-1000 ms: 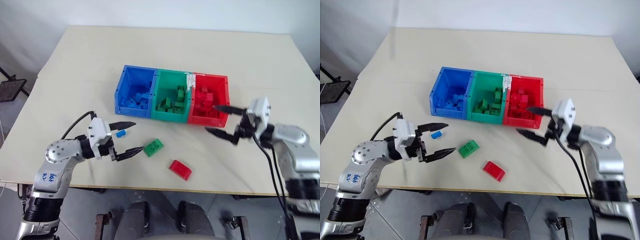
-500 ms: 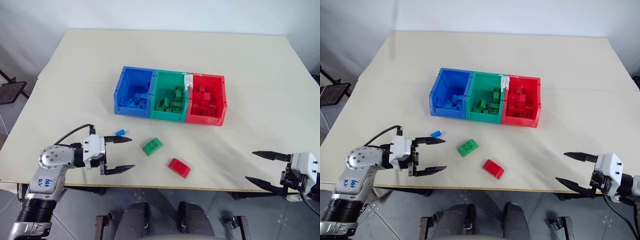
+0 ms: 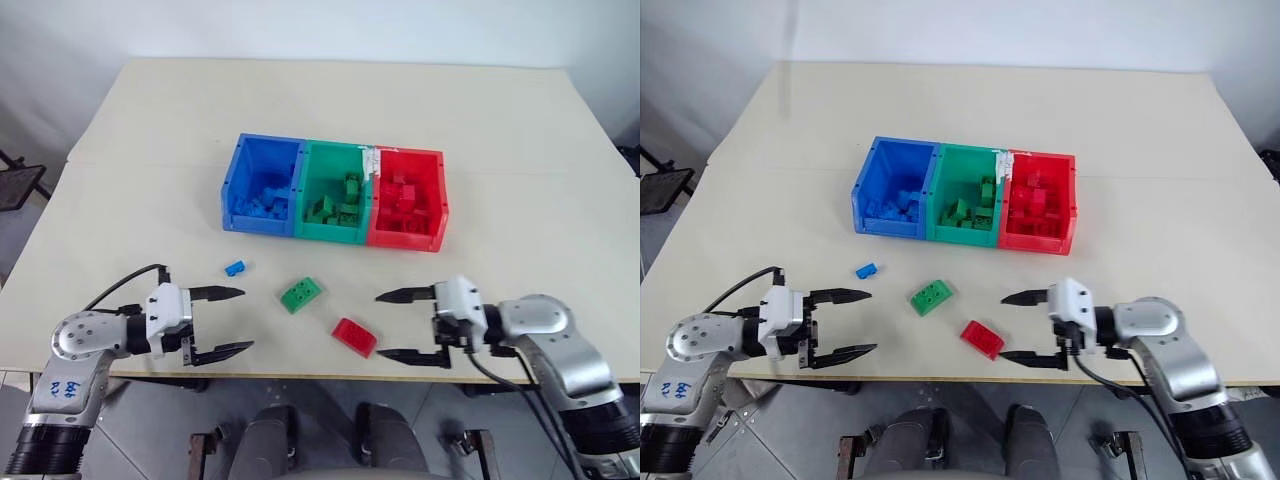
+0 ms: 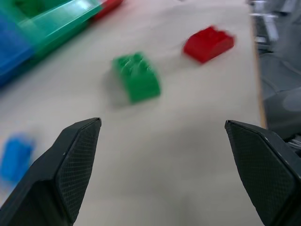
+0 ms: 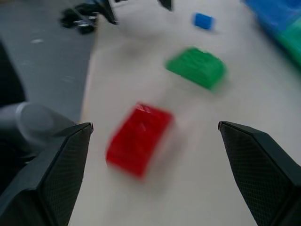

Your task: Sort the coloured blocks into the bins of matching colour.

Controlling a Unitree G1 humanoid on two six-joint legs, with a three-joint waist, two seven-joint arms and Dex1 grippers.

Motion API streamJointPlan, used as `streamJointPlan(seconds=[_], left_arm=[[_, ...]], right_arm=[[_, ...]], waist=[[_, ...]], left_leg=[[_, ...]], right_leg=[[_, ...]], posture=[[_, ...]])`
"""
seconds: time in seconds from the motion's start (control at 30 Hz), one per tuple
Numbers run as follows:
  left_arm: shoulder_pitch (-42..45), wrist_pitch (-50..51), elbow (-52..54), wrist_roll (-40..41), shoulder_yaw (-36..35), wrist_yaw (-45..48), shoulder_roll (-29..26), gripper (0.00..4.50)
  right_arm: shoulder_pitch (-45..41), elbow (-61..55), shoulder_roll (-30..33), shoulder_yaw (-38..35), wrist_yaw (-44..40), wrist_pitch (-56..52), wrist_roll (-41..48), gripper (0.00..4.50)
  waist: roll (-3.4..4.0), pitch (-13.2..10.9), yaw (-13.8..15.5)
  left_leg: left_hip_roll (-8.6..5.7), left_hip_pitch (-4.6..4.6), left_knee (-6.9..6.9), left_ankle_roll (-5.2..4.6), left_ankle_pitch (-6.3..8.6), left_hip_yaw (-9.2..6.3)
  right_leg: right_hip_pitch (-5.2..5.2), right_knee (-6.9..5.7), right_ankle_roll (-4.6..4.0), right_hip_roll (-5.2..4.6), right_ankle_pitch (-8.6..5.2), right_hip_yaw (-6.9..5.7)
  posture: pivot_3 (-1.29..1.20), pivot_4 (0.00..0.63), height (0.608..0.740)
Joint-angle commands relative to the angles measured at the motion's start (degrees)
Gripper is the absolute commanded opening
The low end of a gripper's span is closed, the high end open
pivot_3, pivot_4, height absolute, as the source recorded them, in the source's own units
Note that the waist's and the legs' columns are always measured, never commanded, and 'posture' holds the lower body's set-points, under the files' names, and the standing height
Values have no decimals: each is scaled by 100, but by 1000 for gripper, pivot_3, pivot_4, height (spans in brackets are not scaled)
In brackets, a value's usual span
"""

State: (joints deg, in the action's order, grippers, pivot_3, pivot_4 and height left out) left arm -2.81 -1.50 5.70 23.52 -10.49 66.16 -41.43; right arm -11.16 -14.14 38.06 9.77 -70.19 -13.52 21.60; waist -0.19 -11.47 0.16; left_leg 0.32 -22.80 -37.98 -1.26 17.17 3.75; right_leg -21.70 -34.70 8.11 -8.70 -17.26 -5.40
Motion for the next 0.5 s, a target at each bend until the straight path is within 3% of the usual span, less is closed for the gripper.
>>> streamJointPlan(seconds=[0.03, 0.27, 0.37, 0.5], left_arm=[[-328, 61, 486, 209, -296, -155, -29, 4500], [-801, 247, 984, 321, -477, -401, 7, 4500], [-798, 334, 1089, 376, -466, -451, -7, 4500], [-593, 409, 1049, 386, -379, -454, -13, 4500]], right_arm=[[-24, -250, -153, 378, 236, -272, -150, 4473], [103, 8, -374, 684, 1061, -100, -941, 4473], [165, 79, -359, 576, 1152, 13, -965, 3894], [192, 210, -276, 438, 1135, 206, -938, 2496]], waist=[[0, 0, -4], [-1, 1, -28], [-1, 1, -29], [-1, 1, -12]], left_leg=[[0, -6, 0, 0, 3, -4], [0, -25, -1, -26, -2, -3], [-3, -24, -2, -30, -6, 0], [-11, -22, -8, -17, 1, 1]], right_leg=[[-1, 6, 0, -1, 0, -5], [-7, -1, 0, 16, 0, -47], [-5, 0, 0, 18, 0, -52], [-4, 4, 0, 13, 0, -51]], posture=[[0, 150, 740], [0, 150, 740], [0, 150, 740], [0, 150, 740]])
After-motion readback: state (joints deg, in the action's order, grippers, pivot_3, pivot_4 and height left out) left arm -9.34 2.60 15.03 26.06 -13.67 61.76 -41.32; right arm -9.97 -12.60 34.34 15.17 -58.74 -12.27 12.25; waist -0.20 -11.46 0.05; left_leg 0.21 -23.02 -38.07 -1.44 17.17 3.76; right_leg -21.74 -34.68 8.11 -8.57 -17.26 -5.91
